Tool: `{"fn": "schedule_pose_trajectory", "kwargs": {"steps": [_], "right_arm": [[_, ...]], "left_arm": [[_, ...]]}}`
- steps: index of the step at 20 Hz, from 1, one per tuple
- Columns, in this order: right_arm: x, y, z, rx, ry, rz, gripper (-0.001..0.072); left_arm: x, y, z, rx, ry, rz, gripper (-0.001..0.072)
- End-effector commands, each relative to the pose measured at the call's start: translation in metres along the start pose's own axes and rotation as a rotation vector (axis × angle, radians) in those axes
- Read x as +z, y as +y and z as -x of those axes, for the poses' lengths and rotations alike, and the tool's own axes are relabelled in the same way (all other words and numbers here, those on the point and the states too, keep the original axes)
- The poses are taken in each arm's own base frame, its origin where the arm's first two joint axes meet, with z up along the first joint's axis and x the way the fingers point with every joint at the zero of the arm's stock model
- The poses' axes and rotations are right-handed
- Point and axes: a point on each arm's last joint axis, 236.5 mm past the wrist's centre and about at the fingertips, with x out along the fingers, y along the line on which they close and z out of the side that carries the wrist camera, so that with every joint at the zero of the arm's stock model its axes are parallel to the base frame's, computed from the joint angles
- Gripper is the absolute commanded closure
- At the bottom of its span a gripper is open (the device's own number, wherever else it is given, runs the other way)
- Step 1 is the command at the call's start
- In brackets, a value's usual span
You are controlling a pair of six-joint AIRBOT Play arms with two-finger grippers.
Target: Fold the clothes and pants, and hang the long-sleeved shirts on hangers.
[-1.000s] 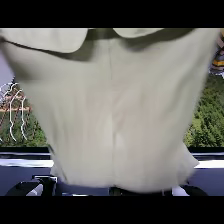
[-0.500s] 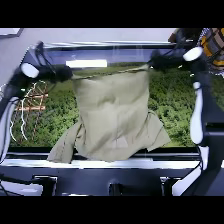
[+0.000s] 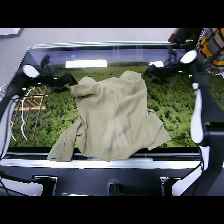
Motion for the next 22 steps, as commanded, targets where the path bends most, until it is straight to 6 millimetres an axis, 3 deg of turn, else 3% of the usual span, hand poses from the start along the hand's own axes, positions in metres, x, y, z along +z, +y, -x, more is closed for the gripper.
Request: {"fn": "schedule_pose_trajectory", "kwargs": {"steps": [1,3,4,5,8,10,11,13,15,20,21,22], "right_arm": [[-0.046,-0.040,0.078,-0.112,0.096,-0.029,0.0091],[-0.091,-0.052,0.095,-0.114,0.141,-0.103,0.0088],[-0.120,-0.054,0.094,-0.113,0.180,-0.140,0.0086],[-0.153,-0.055,0.088,-0.113,0.212,-0.179,0.0039],[-0.257,-0.044,0.054,-0.076,0.284,-0.302,0.0031],[-0.326,-0.035,0.034,-0.052,0.350,-0.368,0.0030],[-0.354,-0.031,0.024,-0.037,0.369,-0.395,0.0030],[-0.389,-0.028,0.006,-0.025,0.378,-0.453,0.0030],[-0.400,-0.029,-0.010,-0.022,0.353,-0.492,0.0030],[-0.367,-0.028,-0.053,0.008,0.201,-0.611,0.0036],[-0.362,-0.028,-0.062,0.021,0.188,-0.643,0.0070],[-0.358,-0.027,-0.068,0.039,0.185,-0.646,0.0264]], "left_arm": [[-0.025,0.012,0.058,0.030,0.028,0.020,0.0018],[-0.065,0.024,0.075,0.042,0.033,0.049,0.0018],[-0.092,0.030,0.078,0.046,0.040,0.080,0.0018],[-0.122,0.034,0.078,0.044,0.052,0.118,0.0018],[-0.201,0.037,0.074,-0.003,0.091,0.229,0.0018],[-0.243,0.032,0.071,-0.041,0.132,0.238,0.0018],[-0.259,0.031,0.071,-0.047,0.154,0.237,0.0018],[-0.281,0.026,0.070,-0.053,0.185,0.243,0.0018],[-0.292,0.019,0.069,-0.059,0.212,0.232,0.0018],[-0.311,0.009,0.065,-0.059,0.264,0.179,0.0018],[-0.313,0.010,0.064,-0.046,0.271,0.198,0.0018],[-0.317,0.011,0.063,-0.036,0.283,0.226,0.0018]]}}
